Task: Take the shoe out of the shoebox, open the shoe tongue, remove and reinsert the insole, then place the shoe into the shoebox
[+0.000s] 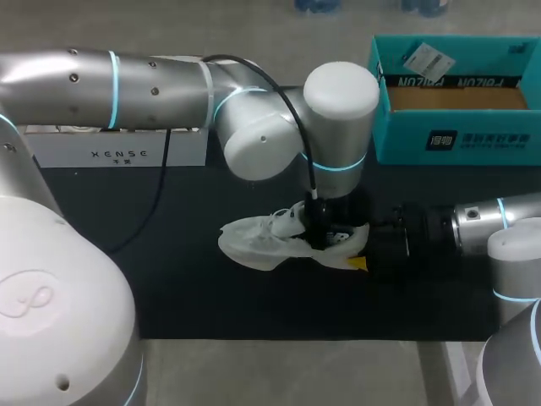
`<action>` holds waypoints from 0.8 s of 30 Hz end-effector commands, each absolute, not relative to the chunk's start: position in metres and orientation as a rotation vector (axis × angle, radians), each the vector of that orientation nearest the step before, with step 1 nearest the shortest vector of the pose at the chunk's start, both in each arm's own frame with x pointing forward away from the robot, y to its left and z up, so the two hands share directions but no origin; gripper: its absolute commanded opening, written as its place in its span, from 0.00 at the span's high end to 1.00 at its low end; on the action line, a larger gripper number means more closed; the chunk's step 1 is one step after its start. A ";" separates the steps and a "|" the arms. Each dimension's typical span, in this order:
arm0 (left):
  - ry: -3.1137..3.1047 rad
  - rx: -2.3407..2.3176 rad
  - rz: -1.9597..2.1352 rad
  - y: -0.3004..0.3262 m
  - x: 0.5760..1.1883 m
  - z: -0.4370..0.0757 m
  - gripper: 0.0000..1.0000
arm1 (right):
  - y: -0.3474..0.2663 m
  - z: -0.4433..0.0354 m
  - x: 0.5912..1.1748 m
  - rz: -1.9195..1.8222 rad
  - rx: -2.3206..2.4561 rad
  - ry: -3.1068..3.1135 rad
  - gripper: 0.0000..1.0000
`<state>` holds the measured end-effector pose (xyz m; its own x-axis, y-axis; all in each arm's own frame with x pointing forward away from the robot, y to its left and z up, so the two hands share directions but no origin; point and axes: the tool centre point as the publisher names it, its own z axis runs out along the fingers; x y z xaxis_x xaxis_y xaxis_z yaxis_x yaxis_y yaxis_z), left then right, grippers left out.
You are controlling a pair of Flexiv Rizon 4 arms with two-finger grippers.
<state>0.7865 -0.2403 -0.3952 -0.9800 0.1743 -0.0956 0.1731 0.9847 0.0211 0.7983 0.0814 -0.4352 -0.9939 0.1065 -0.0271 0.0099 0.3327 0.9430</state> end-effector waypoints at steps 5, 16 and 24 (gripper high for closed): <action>2.957 0.296 -0.030 -0.240 0.775 -0.445 1.00 | 0.083 -0.439 0.798 1.761 0.113 2.496 1.00; 2.848 0.240 -0.087 -0.235 0.785 -0.425 1.00 | 0.083 -0.439 0.798 1.761 0.113 2.496 1.00; 2.805 0.194 -0.125 -0.234 0.784 -0.407 1.00 | 0.083 -0.439 0.798 1.761 0.113 2.496 1.00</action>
